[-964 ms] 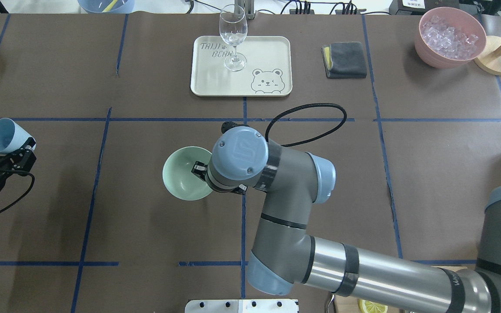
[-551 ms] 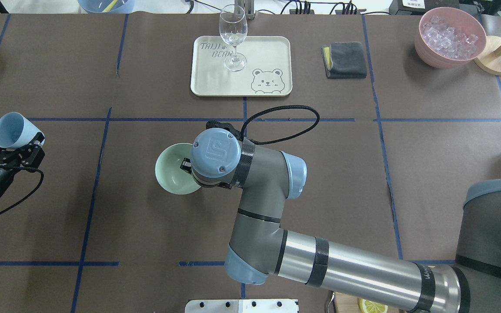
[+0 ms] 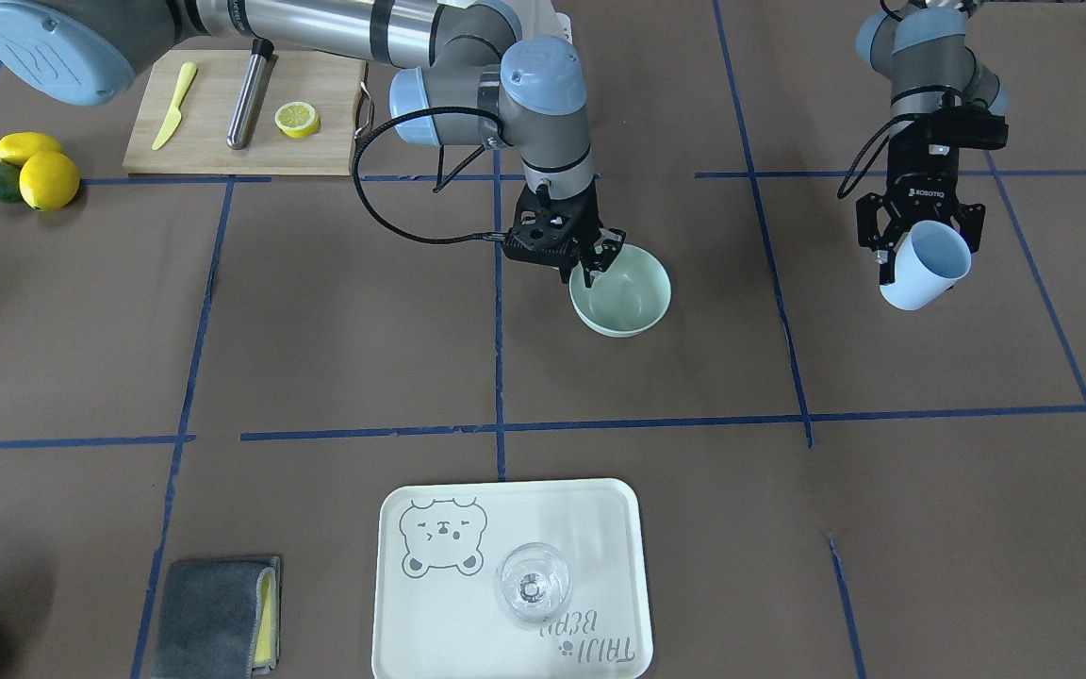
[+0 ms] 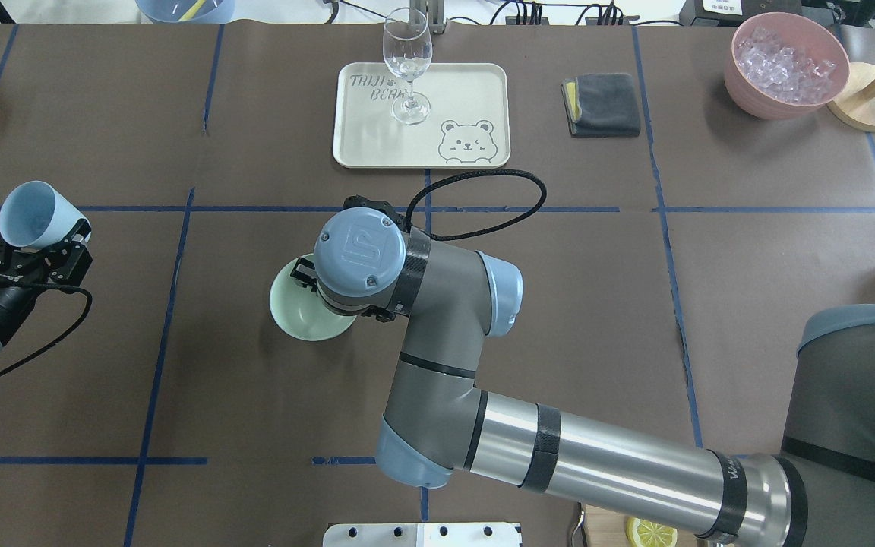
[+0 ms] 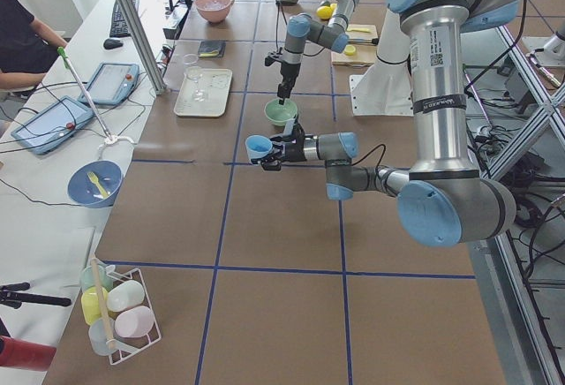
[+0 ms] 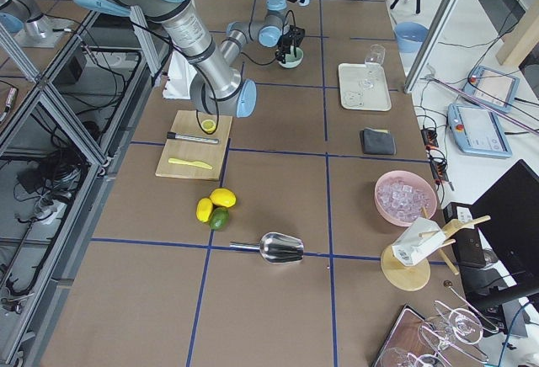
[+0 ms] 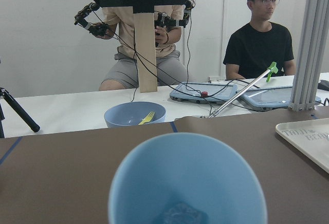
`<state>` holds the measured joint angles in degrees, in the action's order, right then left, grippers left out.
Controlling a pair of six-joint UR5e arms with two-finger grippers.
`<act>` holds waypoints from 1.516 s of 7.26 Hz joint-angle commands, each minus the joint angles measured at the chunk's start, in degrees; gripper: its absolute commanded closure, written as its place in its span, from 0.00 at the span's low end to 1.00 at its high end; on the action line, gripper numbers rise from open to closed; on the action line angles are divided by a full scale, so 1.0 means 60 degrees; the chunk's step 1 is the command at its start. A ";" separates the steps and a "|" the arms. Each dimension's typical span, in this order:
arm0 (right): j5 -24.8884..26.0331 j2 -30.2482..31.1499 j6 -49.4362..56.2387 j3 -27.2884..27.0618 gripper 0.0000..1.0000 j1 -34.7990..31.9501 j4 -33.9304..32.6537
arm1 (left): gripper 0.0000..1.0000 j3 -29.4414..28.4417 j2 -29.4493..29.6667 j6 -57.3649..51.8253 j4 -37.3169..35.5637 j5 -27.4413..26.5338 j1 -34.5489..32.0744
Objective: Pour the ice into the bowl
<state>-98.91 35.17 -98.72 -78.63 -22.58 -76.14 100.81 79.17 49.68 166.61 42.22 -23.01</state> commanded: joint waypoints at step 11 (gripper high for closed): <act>-0.2603 0.4846 0.2918 -0.4884 0.00 -0.1906 0.0078 | 1.00 0.1201 0.4104 -0.1443 -1.0363 -0.2830 0.2384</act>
<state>-114.46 64.07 -81.86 -107.73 -34.06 -75.71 108.02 103.26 46.27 107.85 27.33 -9.68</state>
